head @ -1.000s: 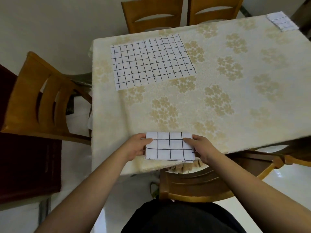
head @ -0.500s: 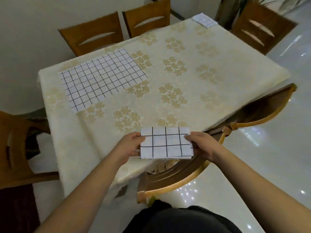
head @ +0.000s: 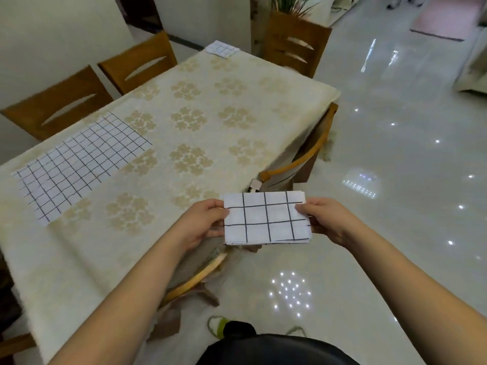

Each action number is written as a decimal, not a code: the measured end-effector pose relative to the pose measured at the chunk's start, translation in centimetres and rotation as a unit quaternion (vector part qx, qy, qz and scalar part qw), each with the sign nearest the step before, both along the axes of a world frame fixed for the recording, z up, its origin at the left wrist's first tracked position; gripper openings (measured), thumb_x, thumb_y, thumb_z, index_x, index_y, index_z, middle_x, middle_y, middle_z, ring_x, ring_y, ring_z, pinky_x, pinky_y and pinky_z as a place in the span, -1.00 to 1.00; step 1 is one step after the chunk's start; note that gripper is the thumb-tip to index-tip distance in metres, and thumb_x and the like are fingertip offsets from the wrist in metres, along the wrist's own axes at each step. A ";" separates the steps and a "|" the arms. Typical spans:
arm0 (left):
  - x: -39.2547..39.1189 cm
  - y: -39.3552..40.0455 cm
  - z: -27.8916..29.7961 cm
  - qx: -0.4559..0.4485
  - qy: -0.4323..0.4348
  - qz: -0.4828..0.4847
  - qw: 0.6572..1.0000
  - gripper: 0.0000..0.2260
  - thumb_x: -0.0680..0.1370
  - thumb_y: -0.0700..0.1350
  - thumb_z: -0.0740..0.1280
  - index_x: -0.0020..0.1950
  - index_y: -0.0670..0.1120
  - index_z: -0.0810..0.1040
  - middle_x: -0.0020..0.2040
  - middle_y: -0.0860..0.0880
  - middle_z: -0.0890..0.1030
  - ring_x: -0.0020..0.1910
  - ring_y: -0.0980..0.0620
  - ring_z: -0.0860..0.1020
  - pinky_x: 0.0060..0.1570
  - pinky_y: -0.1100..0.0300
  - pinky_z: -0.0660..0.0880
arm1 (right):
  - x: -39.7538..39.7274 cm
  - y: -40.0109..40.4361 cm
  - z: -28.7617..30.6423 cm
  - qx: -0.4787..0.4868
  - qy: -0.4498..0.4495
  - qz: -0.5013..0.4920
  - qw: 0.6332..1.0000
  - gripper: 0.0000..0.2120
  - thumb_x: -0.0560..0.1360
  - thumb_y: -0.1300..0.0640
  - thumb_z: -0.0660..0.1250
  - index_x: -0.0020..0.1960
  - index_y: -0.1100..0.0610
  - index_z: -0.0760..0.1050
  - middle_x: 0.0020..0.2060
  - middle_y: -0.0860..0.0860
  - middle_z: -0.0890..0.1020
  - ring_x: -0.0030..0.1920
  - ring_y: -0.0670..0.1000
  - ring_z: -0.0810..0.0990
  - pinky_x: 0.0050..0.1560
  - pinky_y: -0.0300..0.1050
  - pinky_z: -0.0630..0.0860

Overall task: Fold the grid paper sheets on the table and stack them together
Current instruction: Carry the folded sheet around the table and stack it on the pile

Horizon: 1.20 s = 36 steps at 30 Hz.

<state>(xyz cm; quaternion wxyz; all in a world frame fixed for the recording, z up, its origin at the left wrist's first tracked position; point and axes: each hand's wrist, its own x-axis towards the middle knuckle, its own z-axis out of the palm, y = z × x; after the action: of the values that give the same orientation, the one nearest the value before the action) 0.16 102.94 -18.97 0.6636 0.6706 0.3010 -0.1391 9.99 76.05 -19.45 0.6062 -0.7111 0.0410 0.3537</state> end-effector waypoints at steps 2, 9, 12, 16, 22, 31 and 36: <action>1.3 -3.2 0.1 -0.002 0.000 -0.027 1.000 -0.85 0.57 -0.24 0.30 0.13 -0.14 0.57 0.03 -0.13 0.68 0.01 -0.04 0.66 -0.03 0.00 0.63 | 0.1 -3.5 0.1 -0.003 -0.011 -0.024 1.000 -0.83 0.54 0.24 0.31 0.08 0.26 0.61 -0.06 0.20 0.70 -0.08 0.15 0.68 -0.02 0.01 0.62; 5.7 -12.6 0.2 -0.015 0.023 -0.121 0.992 -0.84 0.59 -0.24 0.29 0.15 -0.15 0.56 0.08 -0.21 0.66 0.06 -0.11 0.65 0.04 -0.10 0.60 | 0.0 -14.1 -0.2 -0.009 -0.012 -0.101 0.995 -0.86 0.55 0.22 0.32 0.04 0.21 0.63 -0.09 0.16 0.71 -0.12 0.09 0.69 -0.17 -0.10 0.59; 7.5 -15.3 0.3 -0.034 0.033 -0.153 0.987 -0.83 0.60 -0.22 0.27 0.17 -0.16 0.55 0.03 -0.16 0.69 0.03 -0.09 0.67 0.04 -0.09 0.60 | 0.2 -17.0 -0.4 -0.007 -0.008 -0.140 0.990 -0.88 0.55 0.22 0.32 0.00 0.21 0.63 -0.13 0.14 0.71 -0.19 0.04 0.68 -0.23 -0.14 0.58; 10.4 -17.9 0.5 -0.033 0.030 -0.179 0.983 -0.85 0.62 -0.18 0.26 0.15 -0.11 0.56 -0.02 -0.10 0.71 -0.05 -0.05 0.69 -0.06 0.00 0.63 | 1.1 -19.3 -0.8 -0.002 0.002 -0.177 0.984 -0.89 0.54 0.23 0.33 -0.02 0.21 0.63 -0.15 0.12 0.70 -0.20 0.03 0.66 -0.17 -0.12 0.59; 16.1 -19.9 -0.8 -0.035 0.041 -0.205 0.977 -0.85 0.62 -0.14 0.26 0.16 -0.09 0.56 0.01 -0.09 0.70 -0.02 -0.06 0.68 -0.01 -0.01 0.62 | 5.0 -20.8 -1.4 -0.003 0.006 -0.213 0.977 -0.88 0.55 0.25 0.30 0.02 0.21 0.61 -0.16 0.09 0.69 -0.22 0.00 0.65 -0.24 -0.18 0.59; 27.3 -21.1 -1.5 -0.022 0.024 -0.239 0.970 -0.81 0.54 -0.25 0.36 0.15 -0.12 0.54 0.05 -0.09 0.68 -0.02 0.00 0.67 -0.27 0.23 0.58 | 14.6 -21.6 -0.9 -0.014 0.014 -0.247 0.969 -0.83 0.54 0.22 0.33 0.10 0.24 0.59 -0.10 0.12 0.69 -0.18 0.02 0.65 -0.22 -0.17 0.58; 33.0 -22.3 -0.5 -0.011 0.004 -0.266 0.964 -0.84 0.56 -0.24 0.33 0.13 -0.10 0.54 0.02 -0.05 0.68 -0.10 0.05 0.67 -0.34 0.23 0.57 | 18.9 -22.7 -0.7 0.006 0.019 -0.256 0.967 -0.82 0.56 0.21 0.28 0.12 0.20 0.58 -0.06 0.11 0.69 -0.13 0.01 0.66 -0.17 -0.17 0.59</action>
<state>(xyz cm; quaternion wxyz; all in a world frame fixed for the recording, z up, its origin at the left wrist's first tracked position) 33.14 80.64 -19.44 0.6090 0.7187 0.1130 -0.3160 28.85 53.39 -20.15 0.6795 -0.6669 0.2308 0.2007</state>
